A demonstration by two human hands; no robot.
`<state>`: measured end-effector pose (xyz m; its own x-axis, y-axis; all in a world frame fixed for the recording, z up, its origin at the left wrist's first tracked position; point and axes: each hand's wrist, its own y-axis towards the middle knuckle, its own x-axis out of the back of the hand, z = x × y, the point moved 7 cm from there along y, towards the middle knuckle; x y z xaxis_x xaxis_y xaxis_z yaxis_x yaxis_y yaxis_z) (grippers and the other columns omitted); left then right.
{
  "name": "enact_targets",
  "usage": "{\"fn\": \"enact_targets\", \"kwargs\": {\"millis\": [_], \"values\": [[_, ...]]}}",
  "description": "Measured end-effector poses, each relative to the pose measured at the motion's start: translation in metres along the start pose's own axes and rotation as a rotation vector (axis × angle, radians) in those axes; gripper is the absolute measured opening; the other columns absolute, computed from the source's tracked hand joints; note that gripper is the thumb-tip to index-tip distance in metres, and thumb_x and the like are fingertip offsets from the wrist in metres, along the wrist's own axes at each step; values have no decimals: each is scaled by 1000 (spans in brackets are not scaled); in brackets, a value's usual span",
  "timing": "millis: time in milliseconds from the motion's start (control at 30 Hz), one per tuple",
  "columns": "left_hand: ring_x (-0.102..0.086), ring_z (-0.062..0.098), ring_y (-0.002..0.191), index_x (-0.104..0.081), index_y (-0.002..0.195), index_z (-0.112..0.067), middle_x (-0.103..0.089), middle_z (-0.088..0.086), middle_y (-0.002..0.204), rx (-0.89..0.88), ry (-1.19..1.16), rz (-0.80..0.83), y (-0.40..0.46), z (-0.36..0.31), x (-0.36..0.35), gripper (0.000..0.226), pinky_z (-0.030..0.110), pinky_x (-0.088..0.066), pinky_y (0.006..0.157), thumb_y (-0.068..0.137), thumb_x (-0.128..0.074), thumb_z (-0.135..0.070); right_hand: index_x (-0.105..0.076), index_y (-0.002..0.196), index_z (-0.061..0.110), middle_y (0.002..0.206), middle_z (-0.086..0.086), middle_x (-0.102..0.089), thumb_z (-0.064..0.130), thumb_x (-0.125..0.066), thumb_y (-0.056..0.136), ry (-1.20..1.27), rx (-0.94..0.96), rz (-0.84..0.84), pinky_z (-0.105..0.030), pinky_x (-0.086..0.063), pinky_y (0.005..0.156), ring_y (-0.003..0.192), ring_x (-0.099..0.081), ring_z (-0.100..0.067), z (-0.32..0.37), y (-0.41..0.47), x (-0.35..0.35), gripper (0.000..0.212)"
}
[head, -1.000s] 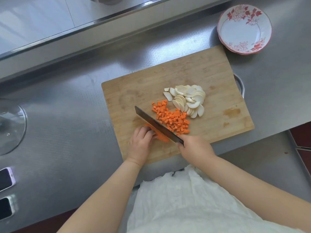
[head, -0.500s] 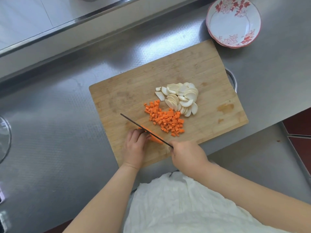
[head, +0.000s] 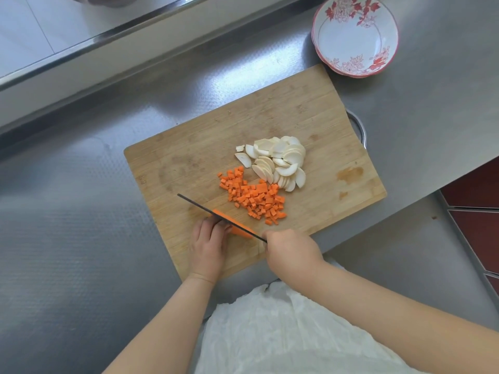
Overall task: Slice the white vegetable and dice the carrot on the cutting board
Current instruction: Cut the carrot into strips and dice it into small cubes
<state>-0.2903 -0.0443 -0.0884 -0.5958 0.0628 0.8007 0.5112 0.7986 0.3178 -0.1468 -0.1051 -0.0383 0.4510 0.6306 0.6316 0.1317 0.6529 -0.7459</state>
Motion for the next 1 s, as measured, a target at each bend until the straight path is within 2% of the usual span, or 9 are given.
{"fn": "enact_targets", "kwargs": {"millis": [67,200,467,567,700,867,900,933,1000], "values": [[-51,30,85,-53,94,-10,-61,16,90,-3,5,1,-1,0,0,7,37,-45,76,90,-59,-11,-57,105,16,69,1,-45,2,-42,91,5,-12,20,-26,-27,45,68,-48,-24,1,2,1,25],[-52,31,85,-62,91,-4,-60,15,93,17,26,18,-3,4,-4,6,40,-46,76,89,-61,-10,-60,103,11,99,-9,-63,-2,-43,89,23,-36,62,-30,-40,62,89,-60,-29,5,8,5,25],[-50,31,87,-55,95,-8,-57,14,96,30,46,15,-5,5,-4,7,39,-45,78,91,-57,-13,-57,97,14,75,-3,-46,-3,-42,87,35,-26,45,-29,-35,54,73,-48,-25,2,8,-4,25],[-49,31,87,-51,96,-12,-59,16,92,56,34,46,-3,4,-5,7,39,-45,77,91,-56,-14,-57,98,15,78,-4,-49,-1,-42,89,48,-20,23,-29,-36,59,74,-49,-25,5,8,-4,24],[-50,28,85,-52,97,-14,-58,12,94,65,-77,113,-1,2,10,12,40,-44,75,99,-45,-23,-59,106,12,99,-8,-63,1,-44,90,57,-25,10,-30,-38,62,90,-61,-28,4,8,-5,25],[-49,23,94,-55,99,-11,-52,6,103,-32,-101,-44,53,-42,74,18,30,-40,84,98,-42,-24,-61,108,13,100,-8,-65,-2,-45,88,43,-16,-17,-30,-42,62,91,-62,-28,4,7,-7,29],[-51,22,94,-59,98,-12,-56,5,102,-54,-66,29,73,-53,73,29,31,-39,82,100,-37,-31,-62,107,12,99,-8,-65,-2,-45,89,42,-16,-28,-30,-42,62,90,-63,-28,4,7,-6,28],[-53,20,92,-62,94,-14,-59,2,99,-68,-13,213,92,-62,63,45,32,-39,79,101,-27,-41,-62,106,12,100,-8,-66,-1,-45,90,37,-15,-40,-30,-42,62,91,-63,-28,5,7,-6,27],[-56,20,83,-61,80,-18,-59,-3,85,7,174,775,109,-68,23,69,33,-42,71,96,-8,-57,-62,105,11,104,-9,-66,1,-44,92,23,-18,-53,-30,-41,64,96,-63,-29,7,5,-6,24]]}}
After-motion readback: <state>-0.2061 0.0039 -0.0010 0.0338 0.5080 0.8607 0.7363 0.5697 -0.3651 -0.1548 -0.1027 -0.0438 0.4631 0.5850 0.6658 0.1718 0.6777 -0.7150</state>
